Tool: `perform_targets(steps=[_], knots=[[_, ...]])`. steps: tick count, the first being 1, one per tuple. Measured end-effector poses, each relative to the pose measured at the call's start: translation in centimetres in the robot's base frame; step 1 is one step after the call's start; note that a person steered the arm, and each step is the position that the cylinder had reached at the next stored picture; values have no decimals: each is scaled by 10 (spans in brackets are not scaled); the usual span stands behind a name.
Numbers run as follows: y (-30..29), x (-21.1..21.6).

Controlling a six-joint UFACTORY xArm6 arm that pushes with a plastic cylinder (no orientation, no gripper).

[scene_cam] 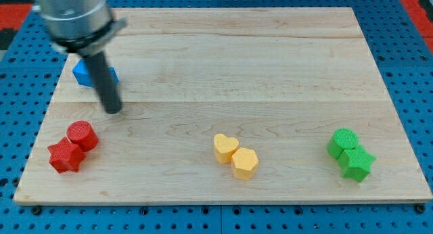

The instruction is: Place the blue blocks at the center of the board

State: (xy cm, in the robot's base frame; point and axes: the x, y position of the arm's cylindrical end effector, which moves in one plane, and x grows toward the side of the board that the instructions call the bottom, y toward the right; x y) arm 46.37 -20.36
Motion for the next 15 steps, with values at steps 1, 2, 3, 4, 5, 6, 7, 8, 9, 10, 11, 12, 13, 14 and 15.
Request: perform_targets(steps=[1,2,3,4,5,6,7,8,9,10,11,12,13,14,15], knots=[[-46,-23],[-11,-48],[60,-74],[75,-103],[15,-93],[33,-124],[98,-108],[133,-87],[127,-87],[76,-97],[118,-101],[160,-74],[175,-59],[101,-84],[88,-128]])
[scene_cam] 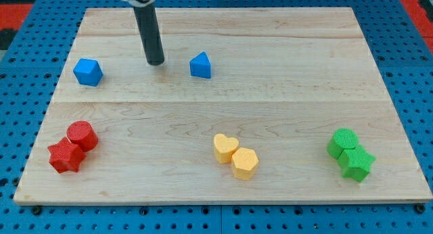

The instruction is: Place the blue blocks at the center of the board

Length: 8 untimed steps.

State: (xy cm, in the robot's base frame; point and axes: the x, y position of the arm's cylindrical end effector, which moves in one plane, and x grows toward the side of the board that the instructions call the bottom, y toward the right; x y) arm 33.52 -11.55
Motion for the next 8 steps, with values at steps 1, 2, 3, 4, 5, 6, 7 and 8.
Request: perform_targets(steps=[1,2,3,4,5,6,7,8], knots=[[60,2],[67,20],[107,33],[31,65],[-29,89],[-65,90],[-105,92],[-159,92]])
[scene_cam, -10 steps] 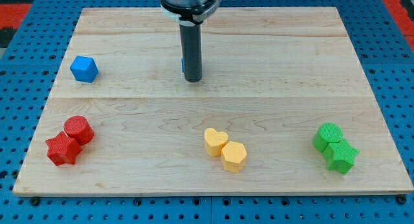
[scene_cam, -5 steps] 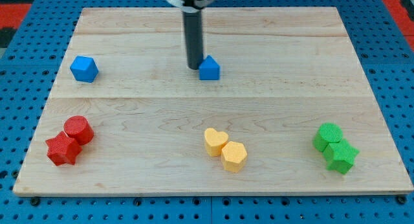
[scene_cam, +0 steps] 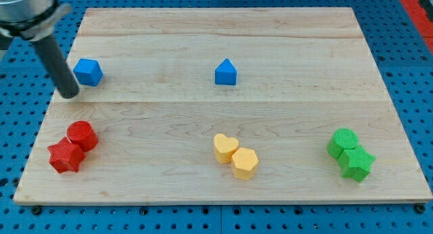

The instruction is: Place the blue blocks at the center of the board

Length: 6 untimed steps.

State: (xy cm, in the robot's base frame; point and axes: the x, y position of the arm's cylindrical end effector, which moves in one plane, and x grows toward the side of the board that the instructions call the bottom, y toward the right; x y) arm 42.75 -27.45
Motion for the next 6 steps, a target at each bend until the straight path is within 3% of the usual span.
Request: perform_targets(steps=[2,3,5,6], knots=[[-30,-33],[1,-45],[194,-45],[135,-2]])
